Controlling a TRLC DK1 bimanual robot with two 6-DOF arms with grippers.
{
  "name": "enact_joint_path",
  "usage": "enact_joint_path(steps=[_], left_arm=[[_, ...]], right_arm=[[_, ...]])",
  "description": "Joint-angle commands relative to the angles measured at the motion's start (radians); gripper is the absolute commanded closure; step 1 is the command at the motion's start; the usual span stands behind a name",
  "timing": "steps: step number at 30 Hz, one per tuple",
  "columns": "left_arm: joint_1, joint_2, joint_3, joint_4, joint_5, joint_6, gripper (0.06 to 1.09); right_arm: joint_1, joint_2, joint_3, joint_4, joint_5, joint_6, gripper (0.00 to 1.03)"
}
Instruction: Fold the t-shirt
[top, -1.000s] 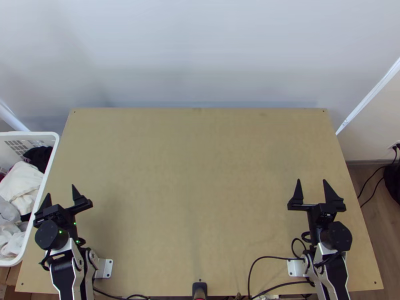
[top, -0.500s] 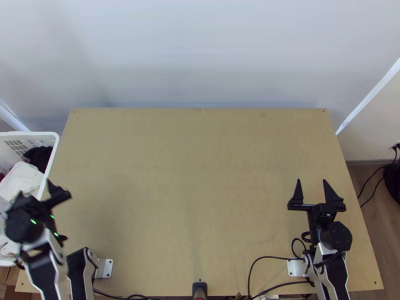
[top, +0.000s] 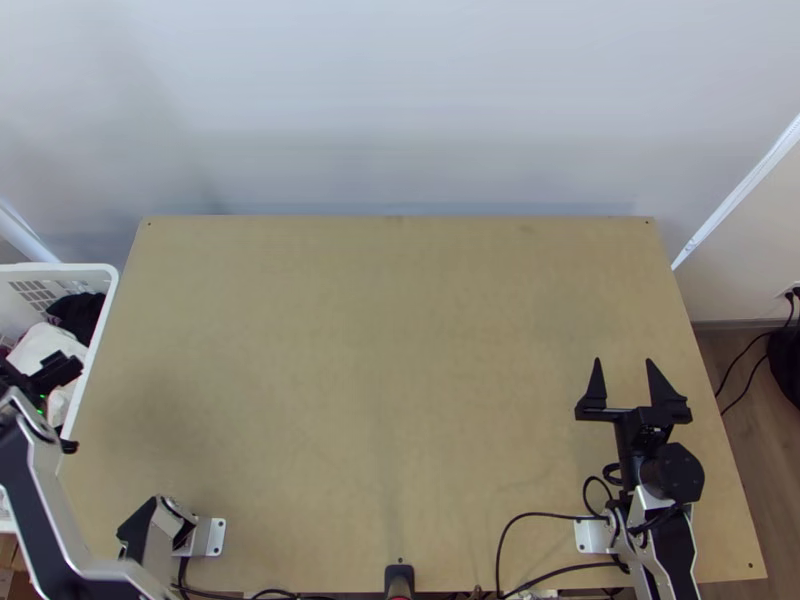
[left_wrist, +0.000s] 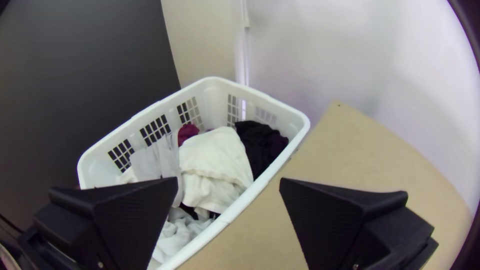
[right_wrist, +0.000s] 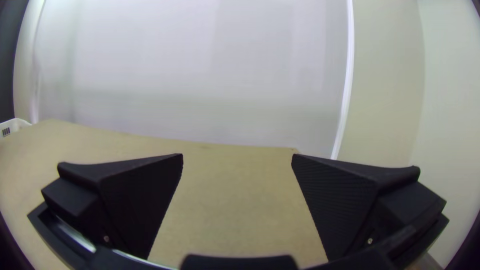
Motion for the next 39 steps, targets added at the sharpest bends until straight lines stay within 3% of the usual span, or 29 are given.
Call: enact_joint_path(steps=[1, 13, 21, 36, 39], left_arm=[[0.04, 0.118, 0.062, -0.011, 0.013, 0.046, 0.1], [0.189, 0.635, 0.307, -0.055, 0.002, 0.106, 0.1], [0.249, 0.942, 0.527, -0.064, -0.065, 0.157, 0.1], [0.262, 1.194, 0.656, 0.023, -0.12, 0.224, 0.1], [0.264, 1.227, 0.659, 0.097, -0.145, 0.256, 0.1]], right_arm=[[-0.005, -0.007, -0.01, -0.011, 0.01, -0.017, 0.04], [-0.005, -0.007, -0.01, -0.011, 0.01, -0.017, 0.04], [-0.005, -0.007, -0.01, -0.011, 0.01, -0.017, 0.04], [-0.005, -0.007, -0.01, -0.011, 0.01, -0.017, 0.04], [-0.005, -0.007, -0.01, -0.011, 0.01, -0.017, 0.04]])
